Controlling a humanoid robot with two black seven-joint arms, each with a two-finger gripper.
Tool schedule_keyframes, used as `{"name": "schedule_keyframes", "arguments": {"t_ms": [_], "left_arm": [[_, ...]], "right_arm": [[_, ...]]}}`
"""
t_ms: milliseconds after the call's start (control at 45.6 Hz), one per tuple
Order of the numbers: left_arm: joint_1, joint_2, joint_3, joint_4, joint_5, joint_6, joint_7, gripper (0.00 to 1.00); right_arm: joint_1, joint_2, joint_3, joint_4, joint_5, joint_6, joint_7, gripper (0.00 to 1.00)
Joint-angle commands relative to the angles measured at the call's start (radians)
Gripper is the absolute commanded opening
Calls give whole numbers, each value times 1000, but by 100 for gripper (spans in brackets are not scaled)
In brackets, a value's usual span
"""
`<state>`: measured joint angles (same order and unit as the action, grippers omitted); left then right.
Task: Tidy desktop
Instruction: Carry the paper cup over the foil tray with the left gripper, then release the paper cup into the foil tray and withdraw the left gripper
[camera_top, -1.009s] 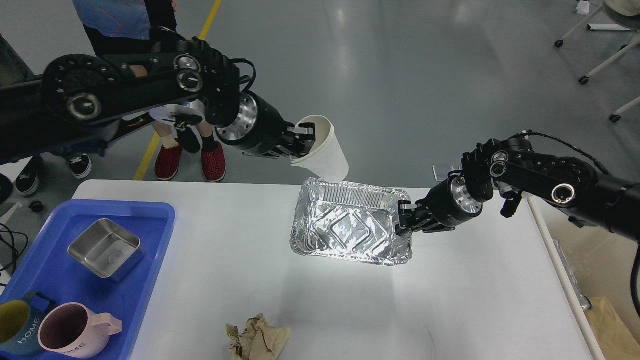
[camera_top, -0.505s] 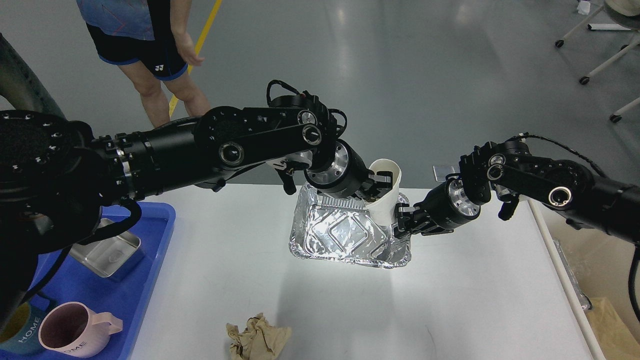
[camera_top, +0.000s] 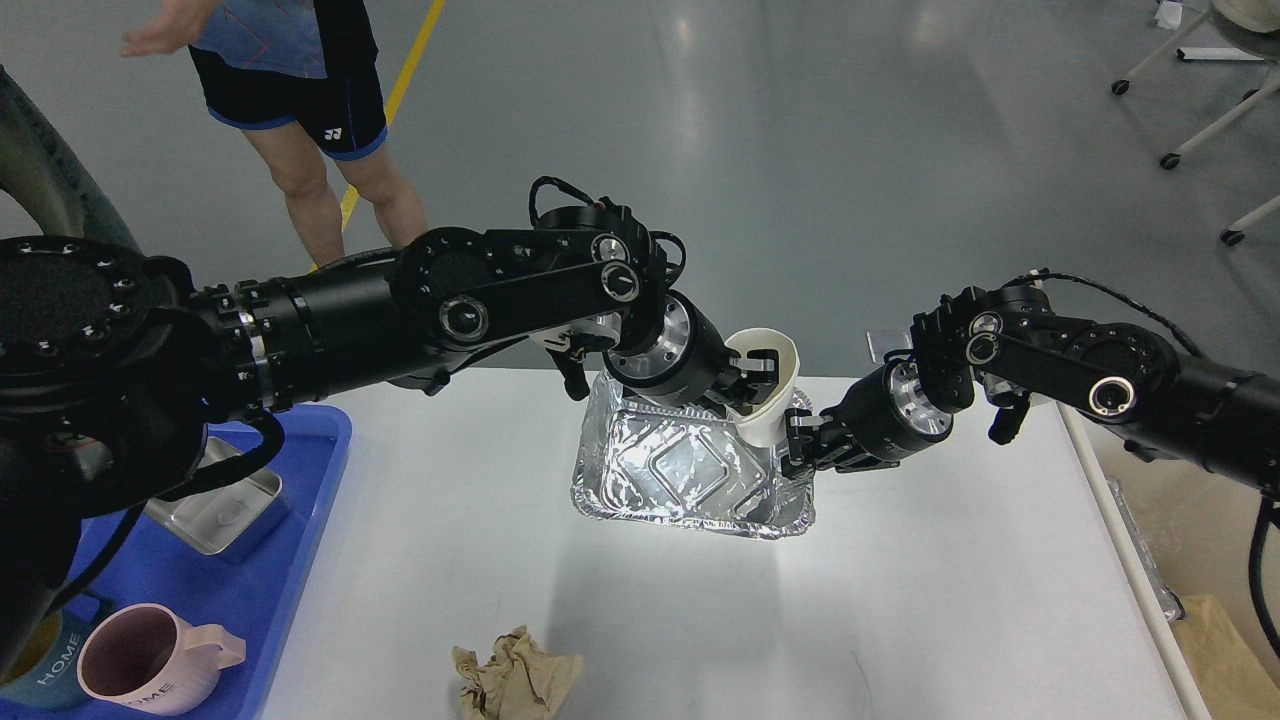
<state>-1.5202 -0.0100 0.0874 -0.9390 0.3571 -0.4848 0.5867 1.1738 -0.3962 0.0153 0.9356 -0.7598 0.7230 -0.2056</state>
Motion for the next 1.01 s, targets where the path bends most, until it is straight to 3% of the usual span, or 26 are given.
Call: {"name": "schedule_keyframes", "arguments": {"t_ms": [0,66,395,527,702,987], "left_arm": [[0,7,0,0,0,12,-7,38],[-1,12,0,0,0,31,-13,49],[-14,42,-6,-6,-1,35,-18,72],[-32,102,-8,-30,-1,31,-31,74],[-51,286,-5,-176,0,35,-36,74],[-35,721,71,-486,17,69,-71,74]], "right_arm": [[0,-1,0,-1,0,0,0,0],[0,-1,0,0,0,-2,0,0],[-2,2,0,-1,0,-5,0,0],[-2,2,0,-1,-1,-5,0,0],[-3,2,0,-1,-1,-7,0,0],[-6,14,12,-1,0,-8,0,0]]}}
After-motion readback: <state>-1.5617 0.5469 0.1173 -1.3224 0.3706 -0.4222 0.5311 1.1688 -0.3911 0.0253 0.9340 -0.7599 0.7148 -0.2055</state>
